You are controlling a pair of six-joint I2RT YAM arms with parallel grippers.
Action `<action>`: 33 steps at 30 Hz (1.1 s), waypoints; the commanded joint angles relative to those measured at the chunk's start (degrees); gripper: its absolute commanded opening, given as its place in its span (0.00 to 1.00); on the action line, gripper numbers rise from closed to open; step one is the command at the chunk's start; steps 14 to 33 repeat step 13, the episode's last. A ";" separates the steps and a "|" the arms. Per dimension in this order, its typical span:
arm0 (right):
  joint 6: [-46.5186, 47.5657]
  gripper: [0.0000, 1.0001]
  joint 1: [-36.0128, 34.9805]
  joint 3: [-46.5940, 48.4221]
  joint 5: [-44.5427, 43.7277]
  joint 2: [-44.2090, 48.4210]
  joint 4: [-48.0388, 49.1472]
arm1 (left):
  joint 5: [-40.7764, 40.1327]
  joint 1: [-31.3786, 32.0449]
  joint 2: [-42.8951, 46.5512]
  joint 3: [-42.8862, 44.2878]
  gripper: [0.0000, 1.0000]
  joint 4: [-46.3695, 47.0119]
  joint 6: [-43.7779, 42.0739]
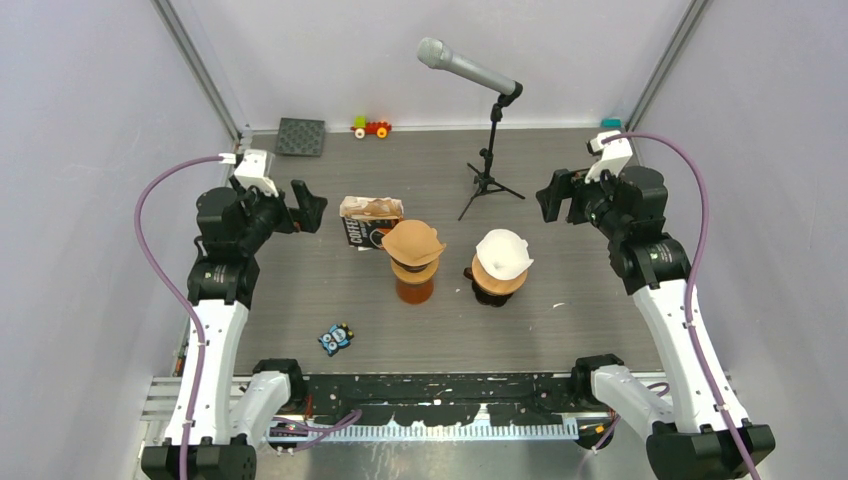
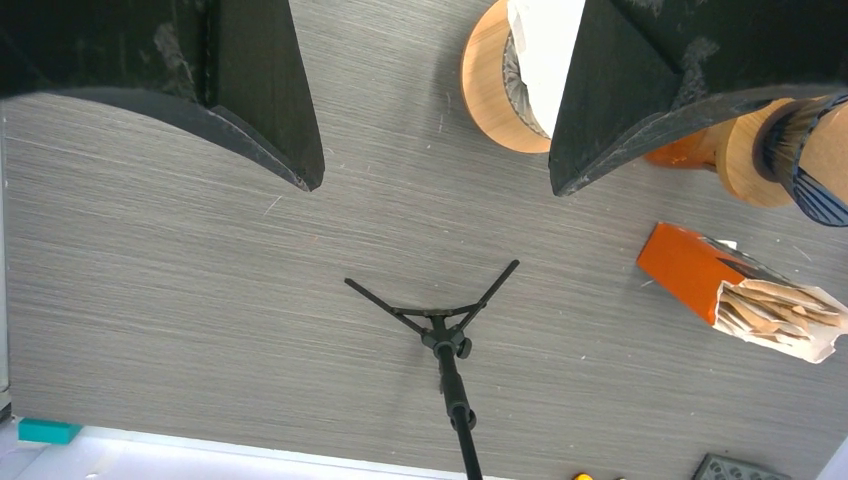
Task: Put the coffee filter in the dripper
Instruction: Reset both arms
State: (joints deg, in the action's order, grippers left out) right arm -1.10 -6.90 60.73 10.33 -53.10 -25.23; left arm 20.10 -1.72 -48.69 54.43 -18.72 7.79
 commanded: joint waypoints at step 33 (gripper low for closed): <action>0.79 0.87 0.28 -0.44 -0.82 1.07 3.18 | 1.55 -1.36 0.08 0.09 1.00 1.78 -1.11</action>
